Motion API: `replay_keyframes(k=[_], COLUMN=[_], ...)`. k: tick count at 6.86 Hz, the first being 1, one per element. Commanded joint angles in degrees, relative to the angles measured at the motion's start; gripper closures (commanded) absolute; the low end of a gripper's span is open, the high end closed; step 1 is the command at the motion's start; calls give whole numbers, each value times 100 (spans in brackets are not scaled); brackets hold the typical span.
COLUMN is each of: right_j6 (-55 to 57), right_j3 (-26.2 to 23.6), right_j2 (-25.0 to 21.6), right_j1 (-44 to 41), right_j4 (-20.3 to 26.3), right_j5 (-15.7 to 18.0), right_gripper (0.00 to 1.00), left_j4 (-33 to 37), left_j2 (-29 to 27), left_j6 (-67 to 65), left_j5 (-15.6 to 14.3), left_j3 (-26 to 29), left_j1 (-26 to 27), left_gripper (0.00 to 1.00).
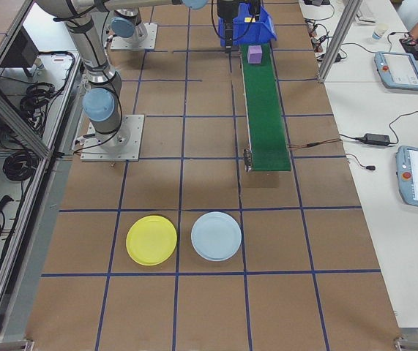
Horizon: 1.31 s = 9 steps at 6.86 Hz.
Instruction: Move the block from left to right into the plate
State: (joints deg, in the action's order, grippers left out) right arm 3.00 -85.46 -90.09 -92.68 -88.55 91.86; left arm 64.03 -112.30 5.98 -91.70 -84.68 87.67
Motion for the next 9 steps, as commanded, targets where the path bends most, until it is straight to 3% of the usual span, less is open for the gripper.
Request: replay_keyframes(k=[1, 2, 3, 4, 5, 6, 7, 9], right_j6=[-1, 42, 17, 77, 78, 78, -26, -62], right_j3=[81, 82, 99, 12, 12, 55, -5, 20], right_j2=[78, 123, 132, 149, 271, 246, 220, 228], right_j1=[-22, -48, -39, -39, -39, 48, 66, 101], right_j4=[-100, -101, -75, -118, -693, -872, -822, -656], right_j5=[16, 8, 34, -79, -132, -107, 67, 78], right_gripper=[0, 0, 0, 0, 0, 0, 0, 0], left_j4=[13, 13, 5, -4, -48, -57, -57, -57], left_j2=[-169, -379, -416, -442, -503, -573, -644, -732], left_j6=[999, 1132, 1142, 1159, 1134, 1116, 1072, 1028], left_j5=[-147, -51, 359, 398, 372, 363, 398, 381], left_j3=[31, 22, -143, -249, -407, -426, -470, -453], left_j1=[-800, -926, -953, -954, -954, -954, -954, -954], left_gripper=[0, 0, 0, 0, 0, 0, 0, 3])
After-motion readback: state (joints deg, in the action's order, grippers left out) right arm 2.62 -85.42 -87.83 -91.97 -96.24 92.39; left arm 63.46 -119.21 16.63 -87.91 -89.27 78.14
